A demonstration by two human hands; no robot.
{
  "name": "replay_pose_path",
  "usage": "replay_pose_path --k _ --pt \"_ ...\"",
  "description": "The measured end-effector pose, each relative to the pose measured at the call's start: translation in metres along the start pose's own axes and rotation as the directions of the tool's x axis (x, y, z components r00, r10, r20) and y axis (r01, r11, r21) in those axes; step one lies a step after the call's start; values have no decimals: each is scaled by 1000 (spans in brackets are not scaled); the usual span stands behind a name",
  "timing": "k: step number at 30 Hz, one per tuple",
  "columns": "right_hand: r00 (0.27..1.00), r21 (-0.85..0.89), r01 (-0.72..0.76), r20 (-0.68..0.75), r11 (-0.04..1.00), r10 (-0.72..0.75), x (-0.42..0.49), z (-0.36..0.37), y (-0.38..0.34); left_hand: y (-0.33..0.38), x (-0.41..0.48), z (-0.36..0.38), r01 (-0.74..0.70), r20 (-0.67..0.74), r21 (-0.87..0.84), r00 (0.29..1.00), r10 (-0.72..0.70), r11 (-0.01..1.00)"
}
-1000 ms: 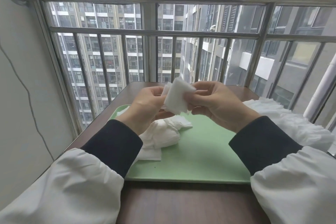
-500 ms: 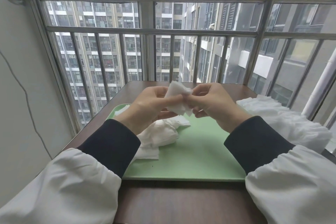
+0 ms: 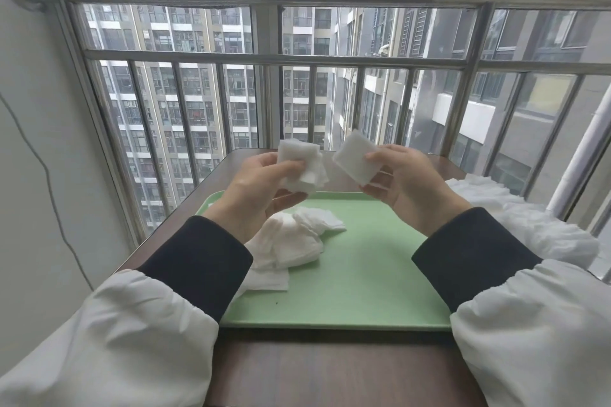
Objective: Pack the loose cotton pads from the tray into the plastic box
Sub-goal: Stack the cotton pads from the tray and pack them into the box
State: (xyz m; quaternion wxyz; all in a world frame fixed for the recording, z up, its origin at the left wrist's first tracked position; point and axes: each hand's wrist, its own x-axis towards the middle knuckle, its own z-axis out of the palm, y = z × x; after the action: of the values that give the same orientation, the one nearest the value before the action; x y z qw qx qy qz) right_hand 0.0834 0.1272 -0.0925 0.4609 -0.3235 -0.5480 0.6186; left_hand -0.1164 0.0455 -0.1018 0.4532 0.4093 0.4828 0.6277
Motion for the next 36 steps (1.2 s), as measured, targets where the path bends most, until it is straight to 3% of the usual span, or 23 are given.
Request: replay_pose_path --k 2,4,6,8,16,31,36 --pt "997 74 37 66 997 -42 -2 -1 -3 -2 2 -2 29 -27 52 999 -27 998" --pt "969 94 57 235 994 -78 -6 0 -6 -4 2 -2 41 -8 113 999 -40 993" --pt "904 54 64 419 996 -81 -9 -1 -9 -5 1 -1 29 40 182 998 -37 983" --pt "861 -26 98 503 995 -72 -11 1 -9 -6 -1 1 8 102 239 994 -33 971" --pt "947 -316 214 299 924 -117 -10 7 -7 -4 -6 5 -112 283 290 959 26 950" --pt "974 -330 201 171 922 -151 -14 6 -16 17 -9 9 -272 432 340 896 107 900" --pt "964 -474 265 166 840 -210 -23 -2 -42 40 -17 18 -243 540 320 841 35 916"
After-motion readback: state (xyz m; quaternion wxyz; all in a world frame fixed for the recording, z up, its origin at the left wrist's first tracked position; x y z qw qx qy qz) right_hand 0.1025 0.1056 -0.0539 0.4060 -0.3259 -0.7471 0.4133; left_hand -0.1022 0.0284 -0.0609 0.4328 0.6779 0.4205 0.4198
